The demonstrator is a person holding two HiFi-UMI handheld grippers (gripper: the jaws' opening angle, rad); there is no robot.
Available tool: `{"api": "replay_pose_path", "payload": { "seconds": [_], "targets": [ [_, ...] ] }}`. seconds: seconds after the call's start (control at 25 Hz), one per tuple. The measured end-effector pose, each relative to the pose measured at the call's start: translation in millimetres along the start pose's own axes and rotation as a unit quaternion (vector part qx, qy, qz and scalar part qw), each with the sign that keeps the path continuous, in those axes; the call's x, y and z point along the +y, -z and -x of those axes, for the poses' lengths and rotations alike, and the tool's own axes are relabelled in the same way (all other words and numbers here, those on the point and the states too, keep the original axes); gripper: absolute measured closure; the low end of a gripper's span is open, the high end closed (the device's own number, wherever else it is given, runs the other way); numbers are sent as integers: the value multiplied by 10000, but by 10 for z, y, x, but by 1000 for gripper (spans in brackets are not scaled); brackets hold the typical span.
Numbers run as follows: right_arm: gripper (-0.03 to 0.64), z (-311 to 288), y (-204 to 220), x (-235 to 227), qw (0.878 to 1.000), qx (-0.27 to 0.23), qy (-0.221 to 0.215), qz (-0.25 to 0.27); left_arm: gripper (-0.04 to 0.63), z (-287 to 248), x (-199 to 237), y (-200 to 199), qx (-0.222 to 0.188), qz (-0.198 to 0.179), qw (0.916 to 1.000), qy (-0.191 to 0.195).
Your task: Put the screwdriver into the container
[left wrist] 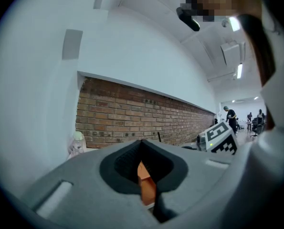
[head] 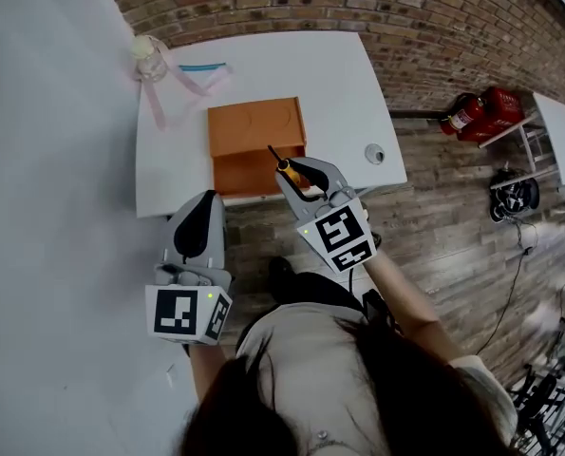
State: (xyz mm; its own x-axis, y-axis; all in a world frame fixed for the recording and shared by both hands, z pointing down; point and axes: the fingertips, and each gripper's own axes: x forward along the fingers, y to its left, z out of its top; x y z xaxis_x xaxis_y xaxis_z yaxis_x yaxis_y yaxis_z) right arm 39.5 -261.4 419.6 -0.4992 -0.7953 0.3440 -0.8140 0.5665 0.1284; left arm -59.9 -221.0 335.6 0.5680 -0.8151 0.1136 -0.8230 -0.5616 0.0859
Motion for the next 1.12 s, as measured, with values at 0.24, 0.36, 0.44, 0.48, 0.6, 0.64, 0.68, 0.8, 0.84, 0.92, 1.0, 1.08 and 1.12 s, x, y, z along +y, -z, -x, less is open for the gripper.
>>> {"api": "replay_pose_path", "payload": {
  "seconds": [0.24, 0.36, 0.44, 0.48, 0.6, 0.64, 0.68, 0.8, 0.84, 0.92, 1.0, 1.08, 1.12],
  "targets": [
    [541, -268, 210, -39, 9991, 323, -208, 180, 595, -81, 100, 29, 45, 91, 9999, -80],
    [541, -405, 330, -63, 9974, 526, -343, 360, 595, -111, 132, 23, 54, 100, 9999, -122],
    [541, -500, 405, -69, 9959, 650, -422, 464, 595, -124, 165, 19, 72, 74, 9998, -150],
    [541, -547, 442, -66, 9951, 706, -463, 512, 595, -126, 184, 23, 85, 61, 9998, -167],
    [541, -670, 544, -67, 9923, 878, -576, 655, 595, -135, 244, 45, 117, 83, 9996, -232],
    [541, -707, 571, -77, 9912, 943, -605, 707, 595, -142, 266, 49, 129, 96, 9995, -257],
    [541, -743, 601, -88, 9900, 1013, -631, 757, 595, -148, 288, 54, 143, 106, 9994, -284],
    [541, -841, 727, -88, 9865, 1190, -733, 857, 595, -149, 343, 73, 179, 151, 9990, -370],
    [541, -872, 770, -80, 9854, 1238, -771, 875, 595, -148, 360, 79, 187, 171, 9989, -396],
    [541, -924, 850, -66, 9832, 1343, -835, 910, 595, -151, 390, 87, 199, 198, 9987, -433],
    [541, -971, 921, -60, 9808, 1452, -887, 956, 595, -161, 408, 88, 217, 211, 9985, -450],
    [541, -1024, 992, -54, 9779, 1568, -941, 1011, 595, -177, 422, 100, 242, 220, 9984, -452],
    [540, -1053, 1030, -48, 9763, 1628, -974, 1037, 595, -184, 430, 111, 254, 228, 9984, -448]
  ]
}}
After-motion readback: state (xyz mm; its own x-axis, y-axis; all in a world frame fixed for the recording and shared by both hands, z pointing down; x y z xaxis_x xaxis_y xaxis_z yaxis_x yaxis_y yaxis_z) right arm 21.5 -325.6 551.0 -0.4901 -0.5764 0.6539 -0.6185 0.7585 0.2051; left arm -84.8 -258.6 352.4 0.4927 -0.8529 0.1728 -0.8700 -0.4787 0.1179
